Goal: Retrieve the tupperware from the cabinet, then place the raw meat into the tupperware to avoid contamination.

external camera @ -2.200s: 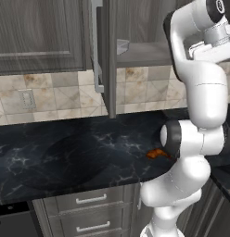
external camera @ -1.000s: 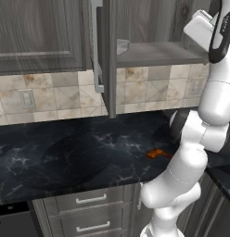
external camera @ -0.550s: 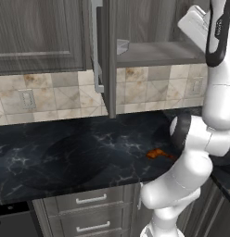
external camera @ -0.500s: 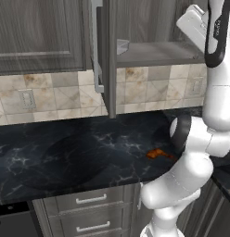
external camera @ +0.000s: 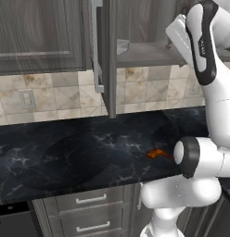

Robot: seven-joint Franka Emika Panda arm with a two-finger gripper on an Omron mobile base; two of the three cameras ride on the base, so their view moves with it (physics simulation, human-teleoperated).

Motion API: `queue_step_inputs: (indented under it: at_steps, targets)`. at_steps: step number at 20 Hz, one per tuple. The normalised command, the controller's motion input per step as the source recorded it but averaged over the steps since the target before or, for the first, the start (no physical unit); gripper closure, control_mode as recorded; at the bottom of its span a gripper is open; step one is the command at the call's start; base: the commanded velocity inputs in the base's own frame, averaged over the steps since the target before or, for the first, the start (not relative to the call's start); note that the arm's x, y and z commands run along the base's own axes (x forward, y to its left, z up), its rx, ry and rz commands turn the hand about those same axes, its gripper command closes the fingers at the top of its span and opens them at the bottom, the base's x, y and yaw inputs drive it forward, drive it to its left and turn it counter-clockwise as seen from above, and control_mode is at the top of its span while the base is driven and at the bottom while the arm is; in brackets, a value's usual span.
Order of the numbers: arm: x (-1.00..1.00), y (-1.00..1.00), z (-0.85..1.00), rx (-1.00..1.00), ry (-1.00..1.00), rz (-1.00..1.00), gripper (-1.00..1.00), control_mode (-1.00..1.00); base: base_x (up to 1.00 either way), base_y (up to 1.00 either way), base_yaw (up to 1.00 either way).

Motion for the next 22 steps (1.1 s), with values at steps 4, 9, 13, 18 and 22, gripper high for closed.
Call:
queue_step_inputs:
  at_steps: [4, 9, 13, 18, 22]
  targets:
    - [0.20, 0.03, -0.11, 0.16, -0.08, -0.11, -1.00, -1.00, 0.00, 0.00, 0.00]
    - [0.30, 0.09, 0.04, 0.24, -0.11, -0.06, -1.00, -1.00, 0.00, 0.00, 0.00]
    - [0.50, 0.17, 0.13, 0.07, -0.01, 0.00, -1.00, -1.00, 0.00, 0.00, 0.00]
    - [0.38, 0.04, 0.33, -0.07, 0.10, 0.07, -1.00, -1.00, 0.00, 0.00, 0.00]
    - [0.42, -0.01, 0.17, -0.06, 0.09, 0.10, -1.00, -1.00, 0.00, 0.00, 0.00]
